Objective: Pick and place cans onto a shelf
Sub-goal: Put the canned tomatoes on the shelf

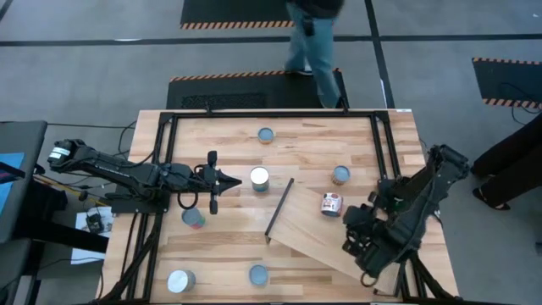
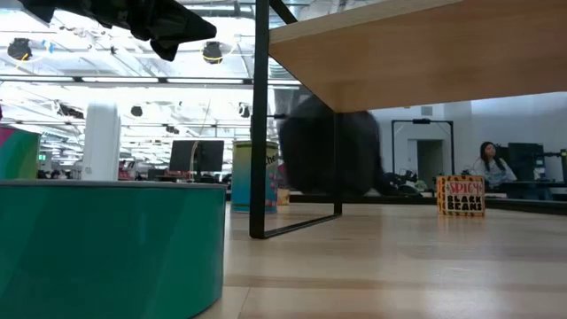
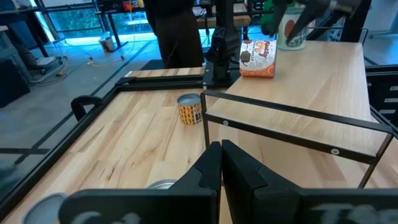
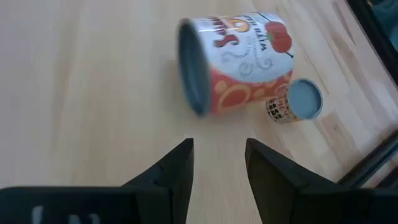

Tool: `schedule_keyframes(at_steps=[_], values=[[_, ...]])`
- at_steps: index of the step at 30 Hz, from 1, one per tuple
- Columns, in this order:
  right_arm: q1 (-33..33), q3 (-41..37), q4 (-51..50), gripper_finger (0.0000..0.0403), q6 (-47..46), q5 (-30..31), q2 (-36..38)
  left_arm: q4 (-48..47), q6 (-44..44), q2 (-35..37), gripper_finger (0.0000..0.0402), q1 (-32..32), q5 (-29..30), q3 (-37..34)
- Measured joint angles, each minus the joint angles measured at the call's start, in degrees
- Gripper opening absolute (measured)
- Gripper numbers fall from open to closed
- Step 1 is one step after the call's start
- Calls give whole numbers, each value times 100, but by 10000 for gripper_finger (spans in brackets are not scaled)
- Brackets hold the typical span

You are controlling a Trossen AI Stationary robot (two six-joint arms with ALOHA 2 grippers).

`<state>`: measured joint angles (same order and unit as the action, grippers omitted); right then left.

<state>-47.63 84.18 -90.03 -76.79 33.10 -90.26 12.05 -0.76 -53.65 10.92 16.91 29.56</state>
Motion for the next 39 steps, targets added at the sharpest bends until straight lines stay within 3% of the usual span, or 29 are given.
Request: schedule_keyframes(at_steps=[9,22,26,35,39], values=[[112,-94,30,209,-439,128,-121,-7,44,0,2,0,14,0],[396,-92,16,192,-592,308,-286,-8,42,0,2,0,44,0],[432,-92,8,166,-562,330,-286,-10,42,0,2,0,44,0],[430,-92,14,41,-295,474,-286,-10,40,0,2,0,44,0],[468,-91,29,10,-64,479,-286,-10,38,0,2,-1,44,0]])
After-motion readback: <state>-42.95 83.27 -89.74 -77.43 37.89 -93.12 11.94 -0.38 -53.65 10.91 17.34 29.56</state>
